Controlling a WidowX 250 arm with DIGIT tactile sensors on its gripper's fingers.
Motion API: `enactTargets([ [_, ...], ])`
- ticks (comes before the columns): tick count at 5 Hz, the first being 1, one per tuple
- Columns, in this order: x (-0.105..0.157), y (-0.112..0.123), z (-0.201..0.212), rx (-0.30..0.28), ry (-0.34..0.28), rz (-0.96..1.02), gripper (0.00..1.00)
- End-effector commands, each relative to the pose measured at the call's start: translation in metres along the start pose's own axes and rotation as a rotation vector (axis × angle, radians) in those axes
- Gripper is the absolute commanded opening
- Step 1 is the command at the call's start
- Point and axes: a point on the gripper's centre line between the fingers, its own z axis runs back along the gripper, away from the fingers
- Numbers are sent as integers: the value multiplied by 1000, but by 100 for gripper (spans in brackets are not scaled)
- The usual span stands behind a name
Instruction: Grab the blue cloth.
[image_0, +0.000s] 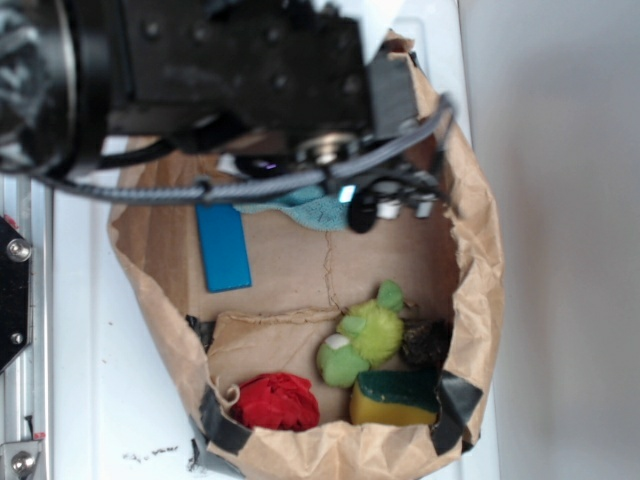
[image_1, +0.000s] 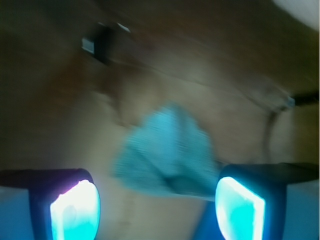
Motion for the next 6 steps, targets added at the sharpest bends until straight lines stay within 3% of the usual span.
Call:
enactTargets([
  [1, -1, 53, 11, -54, -102, -178, 100],
  [4, -19, 79, 15, -128, -72, -217, 100],
  [6, -9, 58, 20, -132, -122, -197, 100],
])
